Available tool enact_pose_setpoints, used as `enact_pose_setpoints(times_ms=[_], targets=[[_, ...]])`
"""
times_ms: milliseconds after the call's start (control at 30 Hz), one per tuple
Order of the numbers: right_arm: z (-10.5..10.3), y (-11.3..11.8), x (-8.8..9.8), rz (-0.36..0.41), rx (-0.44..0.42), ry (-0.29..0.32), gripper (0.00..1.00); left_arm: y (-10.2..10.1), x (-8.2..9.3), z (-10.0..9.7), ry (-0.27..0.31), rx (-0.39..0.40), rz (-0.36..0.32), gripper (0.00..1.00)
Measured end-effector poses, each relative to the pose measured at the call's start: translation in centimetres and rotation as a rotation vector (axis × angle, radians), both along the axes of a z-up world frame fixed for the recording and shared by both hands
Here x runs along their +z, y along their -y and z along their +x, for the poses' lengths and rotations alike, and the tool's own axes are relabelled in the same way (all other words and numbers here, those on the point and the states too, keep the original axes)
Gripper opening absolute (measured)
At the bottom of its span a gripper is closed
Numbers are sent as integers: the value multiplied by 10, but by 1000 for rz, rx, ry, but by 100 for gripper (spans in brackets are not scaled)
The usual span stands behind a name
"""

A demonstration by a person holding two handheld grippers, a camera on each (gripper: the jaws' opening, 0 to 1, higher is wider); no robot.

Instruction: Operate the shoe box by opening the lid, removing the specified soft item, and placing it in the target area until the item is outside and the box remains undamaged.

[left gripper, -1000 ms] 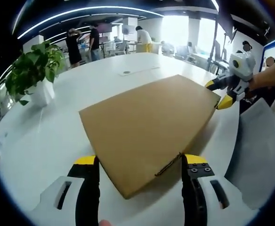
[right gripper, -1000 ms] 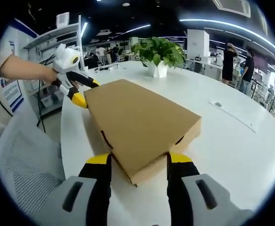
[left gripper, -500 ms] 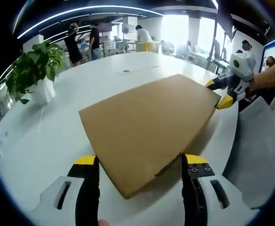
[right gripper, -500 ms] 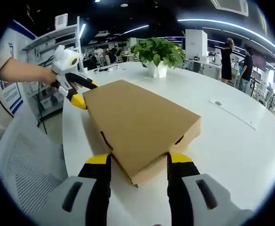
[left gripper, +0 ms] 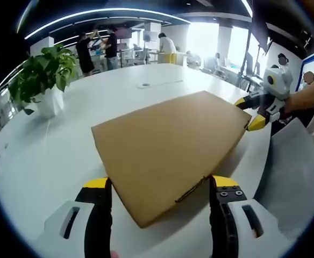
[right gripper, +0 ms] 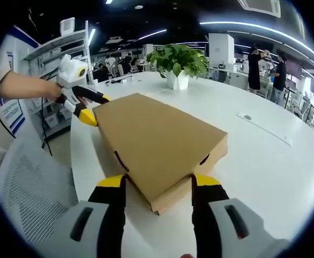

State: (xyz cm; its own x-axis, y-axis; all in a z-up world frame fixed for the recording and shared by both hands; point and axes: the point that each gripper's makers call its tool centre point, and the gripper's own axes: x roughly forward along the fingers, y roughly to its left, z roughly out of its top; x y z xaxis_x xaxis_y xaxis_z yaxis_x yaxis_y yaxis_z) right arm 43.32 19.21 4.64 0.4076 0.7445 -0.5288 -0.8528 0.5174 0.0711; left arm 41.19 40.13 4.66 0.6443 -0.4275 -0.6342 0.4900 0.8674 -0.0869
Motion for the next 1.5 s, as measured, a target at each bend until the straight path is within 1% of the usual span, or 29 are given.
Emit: enact_pose_setpoints(times_ms=[167, 267, 333, 567, 667, 767, 967, 1100, 1200, 1267, 1500], targets=[[0, -1, 8, 33, -19, -9, 46, 1, 6, -1, 6, -12, -12, 77], [-1, -1, 13, 43, -20, 0, 46, 2, 10, -2, 6, -26, -17, 80], [-1, -1, 17, 48, -18, 5, 46, 3, 15, -2, 10, -28, -36, 82], [-1, -2, 26, 54, -20, 19, 48, 4, 25, -1, 25, -28, -45, 83], [-1, -3, 32, 61, -15, 25, 49, 5, 32, -1, 35, -17, -86, 85], [-1, -4, 39, 70, -8, 35, 52, 5, 40, 0, 50, -19, -98, 86], [3, -6, 52, 92, -12, 52, 53, 5, 50, 5, 74, -18, -94, 86], [7, -7, 60, 98, -14, 68, 53, 3, 55, 8, 94, -17, -83, 85], [11, -7, 68, 109, -19, 82, 54, 1, 63, 13, 117, -5, -87, 84], [14, -8, 71, 106, -17, 98, 54, -2, 68, 17, 129, 9, -101, 81], [25, -9, 80, 110, -25, 127, 54, -5, 76, 28, 158, 18, -87, 75]])
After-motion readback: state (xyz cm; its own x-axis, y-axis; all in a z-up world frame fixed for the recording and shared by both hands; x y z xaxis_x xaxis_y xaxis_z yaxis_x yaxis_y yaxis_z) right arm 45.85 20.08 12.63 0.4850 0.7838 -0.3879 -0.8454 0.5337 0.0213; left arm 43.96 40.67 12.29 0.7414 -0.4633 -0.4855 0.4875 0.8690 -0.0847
